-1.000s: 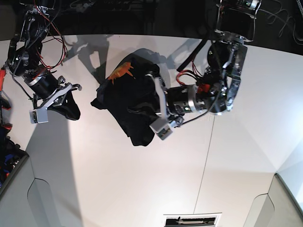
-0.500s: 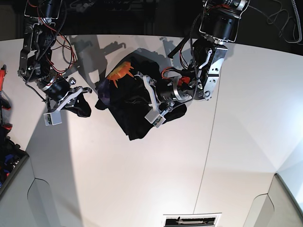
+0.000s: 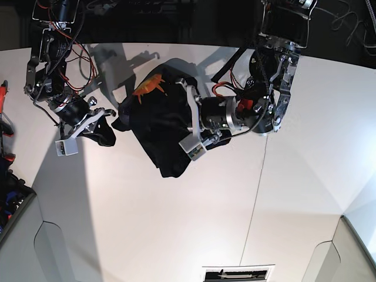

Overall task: Layout the t-shirt on the table in an organized manner, then fold the t-shirt properly
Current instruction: 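Press and tuck the folded bundle with the left gripper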

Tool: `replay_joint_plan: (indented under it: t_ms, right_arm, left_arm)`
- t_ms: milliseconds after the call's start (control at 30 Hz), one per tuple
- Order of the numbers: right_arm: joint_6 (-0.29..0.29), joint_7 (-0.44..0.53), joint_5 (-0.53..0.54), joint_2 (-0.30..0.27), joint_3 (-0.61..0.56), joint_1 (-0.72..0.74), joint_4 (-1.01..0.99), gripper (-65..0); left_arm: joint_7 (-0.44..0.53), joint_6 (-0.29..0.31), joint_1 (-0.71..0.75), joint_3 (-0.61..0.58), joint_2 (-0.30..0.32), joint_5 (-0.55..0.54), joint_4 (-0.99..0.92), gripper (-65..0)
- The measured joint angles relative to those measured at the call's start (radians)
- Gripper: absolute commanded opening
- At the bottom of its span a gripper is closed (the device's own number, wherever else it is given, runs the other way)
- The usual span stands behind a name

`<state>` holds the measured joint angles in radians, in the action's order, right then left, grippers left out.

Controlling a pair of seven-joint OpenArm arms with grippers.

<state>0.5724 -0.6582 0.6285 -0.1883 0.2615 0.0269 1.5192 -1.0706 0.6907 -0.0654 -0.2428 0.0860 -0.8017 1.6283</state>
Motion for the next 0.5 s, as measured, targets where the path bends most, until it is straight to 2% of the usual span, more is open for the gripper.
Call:
replay_joint_plan:
  t_ms: [233, 333, 500]
  right_arm:
    - [0.0, 0.0, -0.009, 0.0, -0.019, -0.003, 0.0, -65.0]
    - [0.0, -0.006, -0.008, 0.001, -0.048, -0.016, 0.0, -65.0]
    - [0.0, -0.01, 0.01, 0.002, -0.087, -0.041, 0.0, -65.0]
  left_arm:
    - [0.018, -0.001, 0.069, 0.0, 0.105, 0.0, 0.001, -65.0]
    - [0.023, -0.001, 0.106, 0.0, 0.156, 0.057, 0.001, -65.0]
    - [0.097, -0.002, 0.113, 0.001, 0.185, 0.068, 0.001, -65.0]
